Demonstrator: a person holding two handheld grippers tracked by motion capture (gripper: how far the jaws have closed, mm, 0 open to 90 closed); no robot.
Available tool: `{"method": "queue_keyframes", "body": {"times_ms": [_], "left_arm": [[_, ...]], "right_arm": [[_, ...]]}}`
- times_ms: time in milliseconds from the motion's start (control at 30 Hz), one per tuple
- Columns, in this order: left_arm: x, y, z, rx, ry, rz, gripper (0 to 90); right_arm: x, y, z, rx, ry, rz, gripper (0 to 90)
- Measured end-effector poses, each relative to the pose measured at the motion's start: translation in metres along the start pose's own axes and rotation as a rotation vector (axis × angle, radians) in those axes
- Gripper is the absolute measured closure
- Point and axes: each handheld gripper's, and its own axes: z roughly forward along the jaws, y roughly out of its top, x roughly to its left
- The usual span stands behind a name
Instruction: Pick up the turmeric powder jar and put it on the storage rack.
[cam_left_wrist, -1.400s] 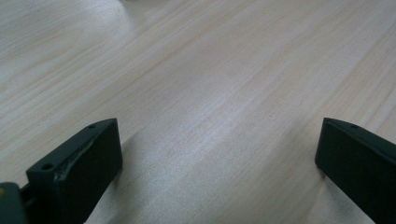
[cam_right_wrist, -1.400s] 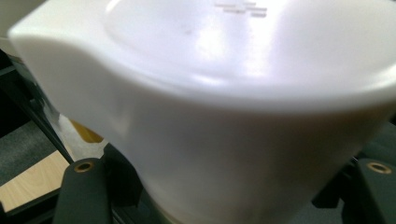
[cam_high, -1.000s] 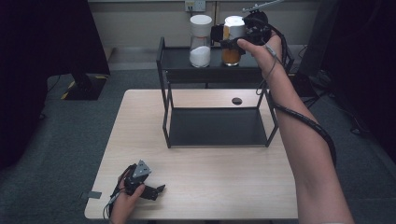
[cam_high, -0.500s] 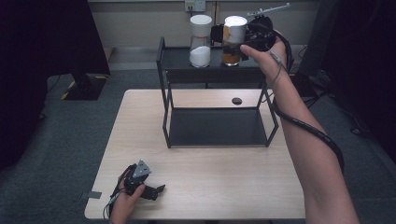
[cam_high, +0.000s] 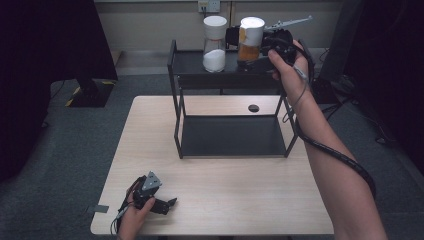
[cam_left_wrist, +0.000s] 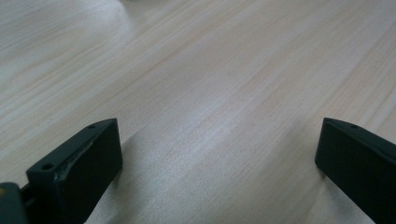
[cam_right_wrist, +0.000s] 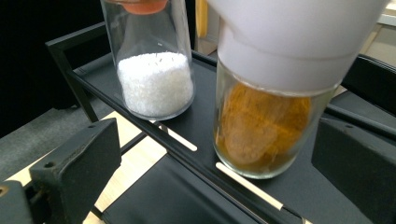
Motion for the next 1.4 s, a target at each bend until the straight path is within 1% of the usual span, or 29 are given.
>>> {"method": "queue_keyframes", "body": {"times_ms": [200,367,567,700,767,1000,1133,1233,1400], "left_arm": [[0.000,0.000,0.000,0.000,0.000,0.000,0.0],[0.000,0.000,0.000,0.000,0.000,0.000,0.0],[0.000,0.000,0.000,0.000,0.000,0.000,0.0],[0.000,0.000,0.000,0.000,0.000,0.000,0.0],[0.000,0.000,0.000,0.000,0.000,0.000,0.0],[0.000,0.000,0.000,-0.001,0.001,0.000,0.0],[0.000,0.000,0.000,-0.001,0.001,0.000,0.0],[0.000,0.000,0.000,-0.001,0.001,0.000,0.0],[0.000,0.000,0.000,-0.002,0.001,-0.001,0.0]], "right_arm": [[0.005,-0.010,-0.005,-0.009,-0.002,-0.002,0.3],[0.007,-0.018,-0.009,-0.016,0.026,0.002,0.4],[0.008,-0.028,-0.012,-0.019,0.044,0.000,0.4],[0.009,-0.034,-0.013,-0.016,0.044,0.002,0.6],[0.008,-0.039,-0.014,-0.025,0.056,0.009,0.7],[0.012,-0.047,-0.018,-0.018,0.067,-0.005,1.1],[0.014,-0.053,-0.020,-0.019,0.072,-0.004,1.1],[0.013,-0.059,-0.021,-0.030,0.088,-0.002,1.2],[0.014,-0.068,-0.021,-0.036,0.096,0.001,1.3]]}}
